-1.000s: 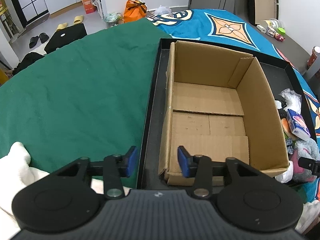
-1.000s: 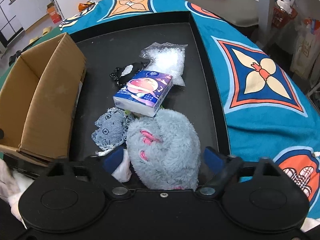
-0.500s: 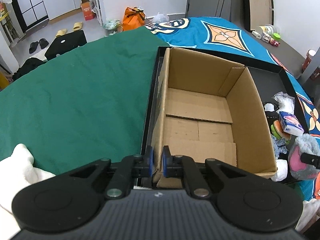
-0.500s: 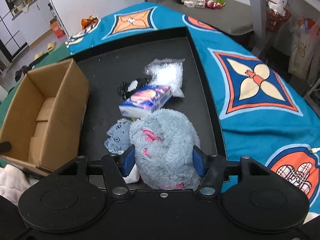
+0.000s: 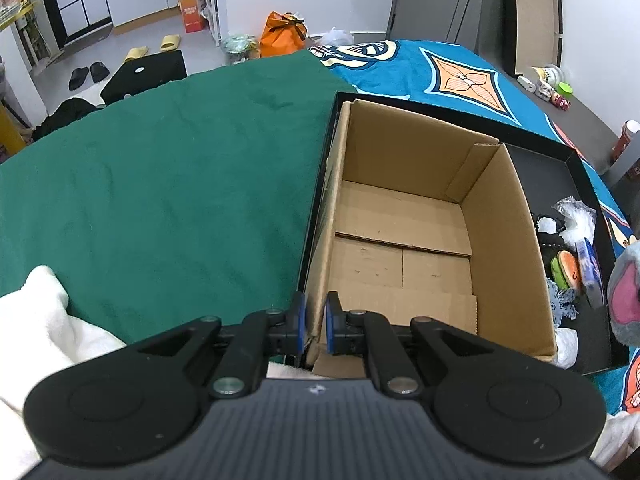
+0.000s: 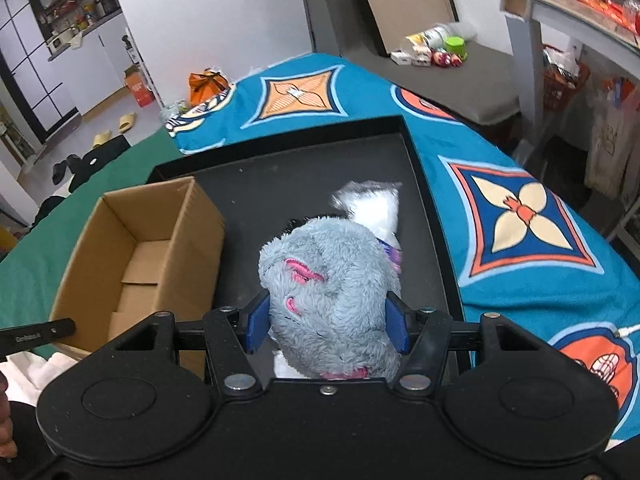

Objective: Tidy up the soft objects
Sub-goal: 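Close the right gripper on the grey plush toy and lift it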

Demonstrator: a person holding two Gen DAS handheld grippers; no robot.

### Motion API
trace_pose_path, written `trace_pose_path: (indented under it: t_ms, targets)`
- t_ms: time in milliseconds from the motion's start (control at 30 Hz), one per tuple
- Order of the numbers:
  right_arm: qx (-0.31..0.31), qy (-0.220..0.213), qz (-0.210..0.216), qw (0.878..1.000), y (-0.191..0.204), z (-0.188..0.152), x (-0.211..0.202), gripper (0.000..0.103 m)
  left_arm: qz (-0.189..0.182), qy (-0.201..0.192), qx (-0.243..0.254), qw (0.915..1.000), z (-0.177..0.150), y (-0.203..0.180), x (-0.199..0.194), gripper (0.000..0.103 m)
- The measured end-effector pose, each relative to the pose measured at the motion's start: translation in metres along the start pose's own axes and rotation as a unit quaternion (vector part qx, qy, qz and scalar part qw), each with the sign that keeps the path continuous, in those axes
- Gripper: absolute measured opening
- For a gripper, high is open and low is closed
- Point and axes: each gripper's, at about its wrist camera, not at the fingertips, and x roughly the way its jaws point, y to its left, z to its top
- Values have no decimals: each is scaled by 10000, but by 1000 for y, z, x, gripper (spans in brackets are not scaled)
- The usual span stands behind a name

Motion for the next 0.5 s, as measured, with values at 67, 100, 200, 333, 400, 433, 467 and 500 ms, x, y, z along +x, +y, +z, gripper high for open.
trace_pose_path:
  t_ms: [67,100,200,333,400,433,467,500]
  targets:
    - [-39,-50,23,10000,5,2,-1,56,-25,-2,-32,10000,-1,1,0,9]
    - [-69,-78,30,9999,8,3,-2,56,-34,-1,-37,10000,-1,1,0,9]
    - [-142,-146,70,9998,17,4,-2,56,-72,24,-90,9999,-3,6,1,9]
    - [-252,-229,158,9993,30,7,-3,56,-98,49,-150,9998,-3,8,3,9]
    - [-312,-313,249,9987,37,8,-5,56,-101,53,-157,9998,-3,8,3,9]
    - [-343,-349,284,9984,40,9,-5,56,-113,57,-173,9998,-3,9,3,9]
    - [-379,-379,313,9981,44,10,-5,56,-125,63,-191,9997,-2,10,3,9]
    - [-422,-411,345,9977,48,11,-4,56,-135,70,-215,9997,-2,11,4,9]
